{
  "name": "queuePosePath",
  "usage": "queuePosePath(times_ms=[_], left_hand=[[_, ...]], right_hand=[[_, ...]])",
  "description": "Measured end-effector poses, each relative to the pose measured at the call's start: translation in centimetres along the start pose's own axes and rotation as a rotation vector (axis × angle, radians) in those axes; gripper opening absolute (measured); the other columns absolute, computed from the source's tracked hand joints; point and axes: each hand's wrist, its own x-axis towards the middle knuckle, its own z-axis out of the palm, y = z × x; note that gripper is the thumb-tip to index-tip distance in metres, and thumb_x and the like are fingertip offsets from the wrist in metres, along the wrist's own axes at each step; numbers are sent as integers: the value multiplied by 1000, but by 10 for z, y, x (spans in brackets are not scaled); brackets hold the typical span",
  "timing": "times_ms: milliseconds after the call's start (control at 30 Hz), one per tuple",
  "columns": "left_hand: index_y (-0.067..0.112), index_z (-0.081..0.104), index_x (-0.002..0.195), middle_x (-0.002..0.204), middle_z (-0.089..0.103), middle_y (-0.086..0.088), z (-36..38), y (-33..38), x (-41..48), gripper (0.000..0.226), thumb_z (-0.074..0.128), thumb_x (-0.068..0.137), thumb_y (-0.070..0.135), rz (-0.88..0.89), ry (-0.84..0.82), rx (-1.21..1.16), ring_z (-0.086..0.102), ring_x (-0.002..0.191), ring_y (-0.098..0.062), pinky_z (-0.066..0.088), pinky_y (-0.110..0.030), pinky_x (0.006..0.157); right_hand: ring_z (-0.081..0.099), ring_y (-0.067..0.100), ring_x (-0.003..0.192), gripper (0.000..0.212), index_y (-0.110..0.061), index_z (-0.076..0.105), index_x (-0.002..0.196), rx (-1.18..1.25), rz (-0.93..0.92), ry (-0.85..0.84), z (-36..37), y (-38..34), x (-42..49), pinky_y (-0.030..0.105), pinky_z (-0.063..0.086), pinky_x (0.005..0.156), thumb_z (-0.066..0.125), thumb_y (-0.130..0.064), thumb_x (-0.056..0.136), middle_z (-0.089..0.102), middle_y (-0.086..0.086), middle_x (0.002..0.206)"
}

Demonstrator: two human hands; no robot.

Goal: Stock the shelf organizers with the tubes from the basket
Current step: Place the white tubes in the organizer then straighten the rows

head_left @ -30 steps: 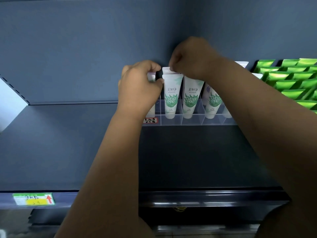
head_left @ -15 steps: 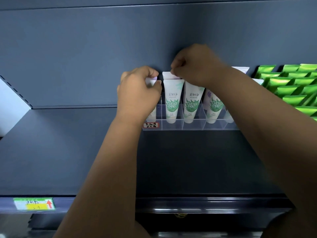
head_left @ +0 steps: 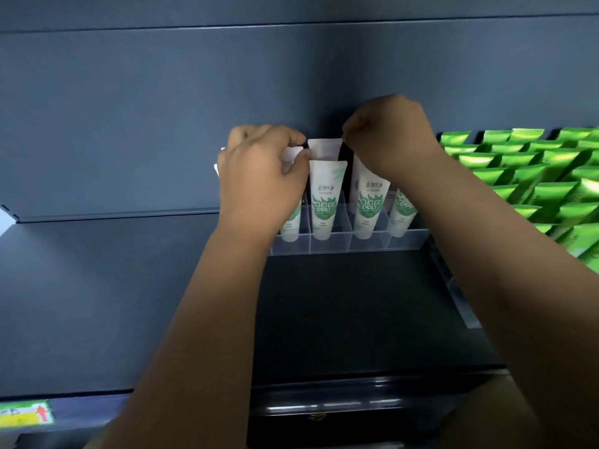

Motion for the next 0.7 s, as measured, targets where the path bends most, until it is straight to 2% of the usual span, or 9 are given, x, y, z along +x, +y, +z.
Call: queuePosePath(times_ms=[167, 333, 567, 700], left_hand=[[28, 75, 104, 101, 72, 13, 15, 6, -3, 21, 63, 89, 34, 85, -3, 86, 53, 112, -23, 45, -50, 93], [32, 73, 111, 108, 70, 14, 18, 15, -10, 25, 64, 89, 38, 133, -104, 190, 50, 119, -20, 30, -40, 101], [28, 72, 115, 111, 70, 9, 19, 16, -17, 30, 64, 86, 28, 146, -120, 211, 52, 119, -26, 35, -44, 100], [27, 72, 115, 113, 69, 8, 17, 14, -17, 31, 64, 85, 25, 166, -113, 212, 53, 116, -29, 38, -45, 98]], right_hand=[[67, 33, 94, 25, -7, 77, 93, 103, 12, 20, 10, -1, 0, 37, 56, 81, 55, -11, 82, 74, 13, 97], [68, 26, 96, 22, -14, 77, 95, 121, 22, -32, 20, -6, 11, 30, 55, 82, 59, -12, 82, 74, 3, 100], [67, 26, 97, 26, -21, 76, 95, 91, 52, -58, 25, -2, 11, 33, 55, 84, 58, -13, 79, 73, -1, 100], [63, 26, 103, 30, -26, 76, 98, 10, 27, -23, 26, 0, 9, 33, 41, 86, 54, -12, 83, 72, -4, 103]])
